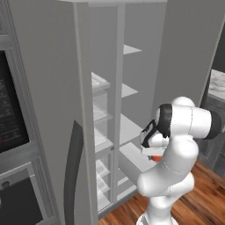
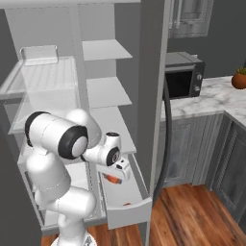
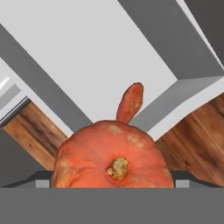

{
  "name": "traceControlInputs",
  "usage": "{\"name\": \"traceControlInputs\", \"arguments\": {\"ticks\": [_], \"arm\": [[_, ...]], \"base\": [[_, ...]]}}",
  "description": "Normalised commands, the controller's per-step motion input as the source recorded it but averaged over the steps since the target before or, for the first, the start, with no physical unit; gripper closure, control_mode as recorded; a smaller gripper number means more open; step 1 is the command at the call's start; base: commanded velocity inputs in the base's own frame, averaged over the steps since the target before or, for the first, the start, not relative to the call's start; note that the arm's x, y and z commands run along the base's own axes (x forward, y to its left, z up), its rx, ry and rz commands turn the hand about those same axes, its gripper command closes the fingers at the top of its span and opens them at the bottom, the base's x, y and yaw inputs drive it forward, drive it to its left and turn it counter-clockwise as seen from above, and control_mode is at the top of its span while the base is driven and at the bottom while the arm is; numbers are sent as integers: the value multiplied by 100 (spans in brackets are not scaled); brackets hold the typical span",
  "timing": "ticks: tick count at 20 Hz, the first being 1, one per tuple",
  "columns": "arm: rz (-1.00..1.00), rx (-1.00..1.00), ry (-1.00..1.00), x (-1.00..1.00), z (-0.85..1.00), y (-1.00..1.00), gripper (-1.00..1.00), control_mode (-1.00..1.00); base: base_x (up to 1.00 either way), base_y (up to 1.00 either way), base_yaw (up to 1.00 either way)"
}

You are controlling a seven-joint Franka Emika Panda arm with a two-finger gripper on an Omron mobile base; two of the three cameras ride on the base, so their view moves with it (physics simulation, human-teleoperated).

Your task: Take the sweet potato and squash from the fridge shelf and place them in the freezer drawer to begin freezing them.

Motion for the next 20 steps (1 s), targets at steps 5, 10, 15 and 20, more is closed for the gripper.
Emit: {"name": "traceControlInputs", "arguments": {"ticks": [5, 10, 15, 20], "arm": [[0, 0, -1, 18, -41, -9, 100, -100], [0, 0, -2, 21, -38, -13, 100, -100], [0, 0, -1, 29, -33, -17, 100, -100], [0, 0, 0, 35, -32, -16, 100, -100]], "base": [[0, 0, 0], [0, 0, 0], [0, 0, 0], [0, 0, 0]]}}
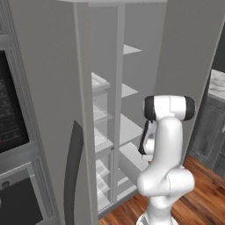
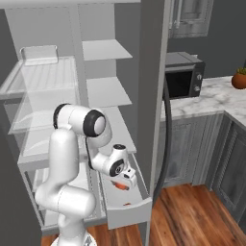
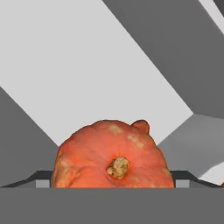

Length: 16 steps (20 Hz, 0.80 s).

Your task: Take the sweet potato and squash from the fridge shelf and place them in the freezer drawer to begin freezing them.

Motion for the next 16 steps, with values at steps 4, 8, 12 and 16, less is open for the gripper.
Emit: {"name": "traceControlInputs", "arguments": {"ticks": [4, 8, 12, 16], "arm": [[0, 0, 0, 40, -37, -15, 100, -100], [0, 0, 0, 42, -41, -10, 100, -100], [2, 0, 0, 34, -45, -11, 100, -100], [2, 0, 0, 32, -50, -13, 100, -100]], "base": [[0, 0, 0], [0, 0, 0], [0, 0, 0], [0, 0, 0]]}}
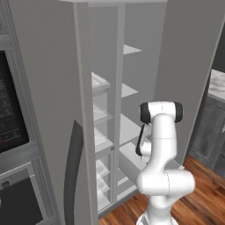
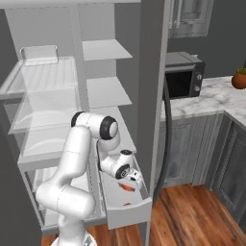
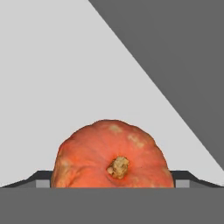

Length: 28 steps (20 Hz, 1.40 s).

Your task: Take the sweet potato and squash from the fridge shelf and place them in the freezer drawer to begin freezing them.

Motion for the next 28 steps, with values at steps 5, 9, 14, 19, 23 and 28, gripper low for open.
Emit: {"name": "traceControlInputs", "arguments": {"ticks": [5, 9, 14, 19, 23, 28], "arm": [[1, 0, 2, 26, -50, -8, -100, -100], [0, 0, 2, 11, -5, -4, -100, -100], [-2, 1, 4, 0, 45, 1, -100, -100], [-1, 0, -1, -5, 93, 13, -100, -100], [0, -5, -8, -24, 100, 37, -100, -100], [0, -10, -16, -48, 100, 43, -100, -100]], "base": [[0, 0, 0], [0, 0, 0], [0, 0, 0], [0, 0, 0], [0, 0, 0], [0, 0, 0]]}}
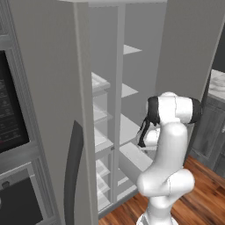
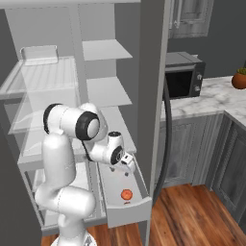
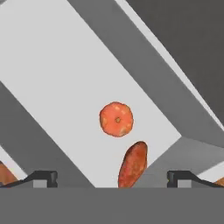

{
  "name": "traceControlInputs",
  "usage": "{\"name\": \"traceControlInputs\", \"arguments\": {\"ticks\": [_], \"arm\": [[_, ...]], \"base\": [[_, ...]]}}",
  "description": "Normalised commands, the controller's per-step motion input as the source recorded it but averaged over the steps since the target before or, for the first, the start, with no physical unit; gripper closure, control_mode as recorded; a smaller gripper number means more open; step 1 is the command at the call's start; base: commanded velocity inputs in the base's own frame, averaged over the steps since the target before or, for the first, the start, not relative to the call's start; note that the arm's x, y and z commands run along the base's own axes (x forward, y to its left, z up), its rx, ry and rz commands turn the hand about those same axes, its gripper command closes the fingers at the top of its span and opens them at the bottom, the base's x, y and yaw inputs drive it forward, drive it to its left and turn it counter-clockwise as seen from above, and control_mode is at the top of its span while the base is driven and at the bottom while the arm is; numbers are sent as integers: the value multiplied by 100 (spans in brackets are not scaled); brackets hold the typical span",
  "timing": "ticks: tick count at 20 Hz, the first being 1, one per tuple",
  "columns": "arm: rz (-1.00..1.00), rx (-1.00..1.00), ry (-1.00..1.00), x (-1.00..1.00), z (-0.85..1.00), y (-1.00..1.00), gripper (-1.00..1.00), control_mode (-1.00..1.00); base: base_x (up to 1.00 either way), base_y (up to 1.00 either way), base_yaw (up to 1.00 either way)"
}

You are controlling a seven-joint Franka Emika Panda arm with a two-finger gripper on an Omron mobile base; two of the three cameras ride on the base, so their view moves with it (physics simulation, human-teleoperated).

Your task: Take the sweet potato and squash from the fridge shelf and place them in the freezer drawer to begin freezing them.

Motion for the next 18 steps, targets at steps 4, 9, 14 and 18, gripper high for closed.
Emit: {"name": "traceControlInputs", "arguments": {"ticks": [4, 9, 14, 18], "arm": [[0, -14, -27, -68, 100, 44, -100, -100], [0, -20, -38, -78, 100, 50, -100, -100], [5, -27, -53, -69, 71, 51, -100, -100], [0, 0, 2, 4, 2, 0, -100, -100]], "base": [[0, 0, 0], [0, 0, 0], [0, 0, 0], [0, 0, 0]]}}
